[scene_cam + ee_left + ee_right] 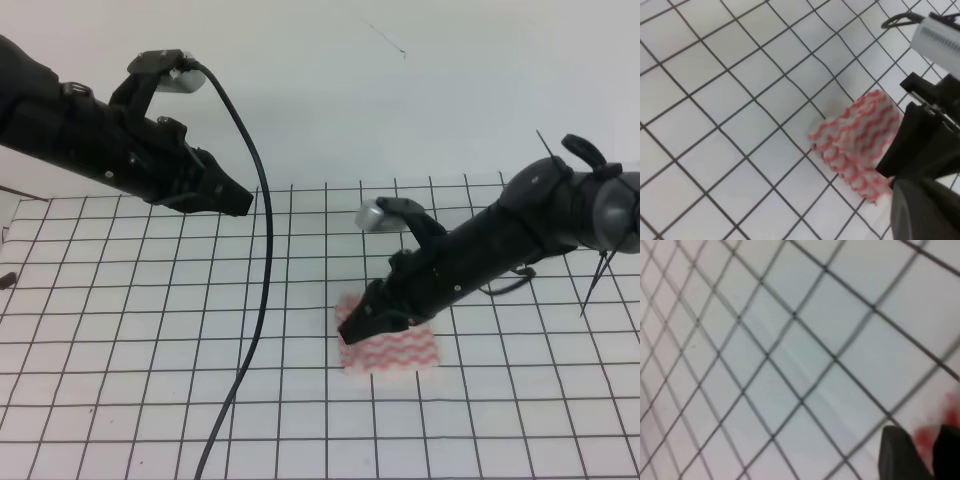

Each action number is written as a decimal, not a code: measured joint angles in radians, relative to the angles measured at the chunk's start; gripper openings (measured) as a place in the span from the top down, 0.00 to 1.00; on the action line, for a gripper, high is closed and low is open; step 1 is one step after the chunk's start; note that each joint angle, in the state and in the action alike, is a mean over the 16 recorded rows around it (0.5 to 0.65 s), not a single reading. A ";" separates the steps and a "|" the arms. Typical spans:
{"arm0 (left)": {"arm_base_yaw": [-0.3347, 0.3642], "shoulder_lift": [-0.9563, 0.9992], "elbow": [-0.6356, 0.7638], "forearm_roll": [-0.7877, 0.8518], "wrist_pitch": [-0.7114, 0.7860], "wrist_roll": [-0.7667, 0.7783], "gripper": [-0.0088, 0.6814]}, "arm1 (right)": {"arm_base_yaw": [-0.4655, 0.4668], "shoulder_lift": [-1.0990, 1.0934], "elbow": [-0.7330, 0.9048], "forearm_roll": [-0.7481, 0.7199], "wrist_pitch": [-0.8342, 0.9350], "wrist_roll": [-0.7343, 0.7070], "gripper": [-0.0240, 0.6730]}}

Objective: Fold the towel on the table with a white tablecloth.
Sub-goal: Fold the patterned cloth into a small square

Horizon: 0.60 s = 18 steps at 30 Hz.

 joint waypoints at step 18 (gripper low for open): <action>-0.067 0.006 0.012 -0.058 -0.019 0.014 0.99 | -0.026 -0.007 -0.185 -0.308 0.078 0.181 0.86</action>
